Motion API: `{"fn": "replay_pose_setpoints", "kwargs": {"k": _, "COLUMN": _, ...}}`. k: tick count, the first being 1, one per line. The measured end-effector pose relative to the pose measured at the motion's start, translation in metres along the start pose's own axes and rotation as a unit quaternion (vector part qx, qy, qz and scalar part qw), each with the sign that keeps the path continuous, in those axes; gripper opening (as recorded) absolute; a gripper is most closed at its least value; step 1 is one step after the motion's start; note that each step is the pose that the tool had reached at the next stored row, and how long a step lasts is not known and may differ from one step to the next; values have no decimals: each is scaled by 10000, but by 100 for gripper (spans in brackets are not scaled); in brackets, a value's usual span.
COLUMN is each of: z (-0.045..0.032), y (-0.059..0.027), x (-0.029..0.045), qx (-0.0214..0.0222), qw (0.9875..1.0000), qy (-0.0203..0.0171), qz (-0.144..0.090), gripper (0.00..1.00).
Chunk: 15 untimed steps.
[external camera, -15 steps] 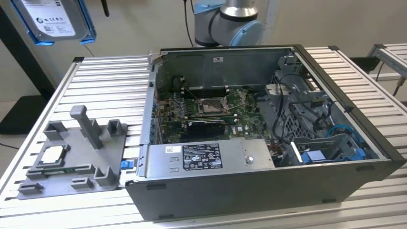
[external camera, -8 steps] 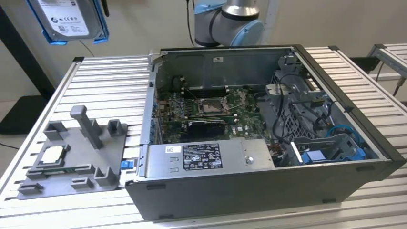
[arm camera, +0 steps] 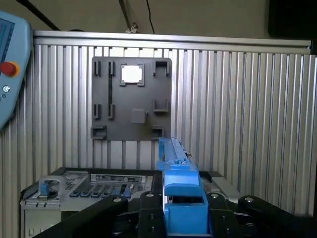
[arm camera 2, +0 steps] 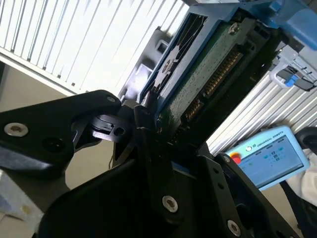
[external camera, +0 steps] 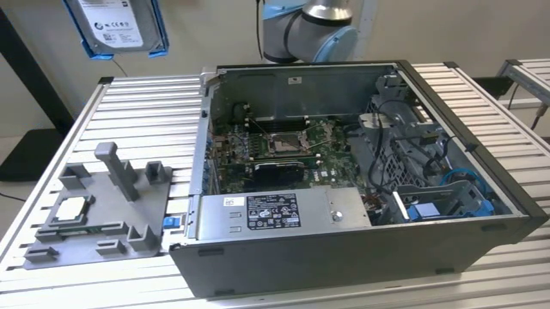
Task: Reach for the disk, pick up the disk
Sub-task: 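Pick up the disk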
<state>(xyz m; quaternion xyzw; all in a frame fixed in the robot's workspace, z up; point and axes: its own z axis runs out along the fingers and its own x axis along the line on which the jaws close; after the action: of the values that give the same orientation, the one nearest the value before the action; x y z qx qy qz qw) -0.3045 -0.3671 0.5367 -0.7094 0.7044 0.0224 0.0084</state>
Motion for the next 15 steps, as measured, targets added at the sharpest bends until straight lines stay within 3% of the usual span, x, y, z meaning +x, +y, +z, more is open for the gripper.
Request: {"fn": "replay_pose_setpoints", "kwargs": {"k": 15, "z": -10, "y": -555, "x": 4, "qx": 0, "qw": 10000, "qy": 0, "qz": 0, "gripper": 0}}
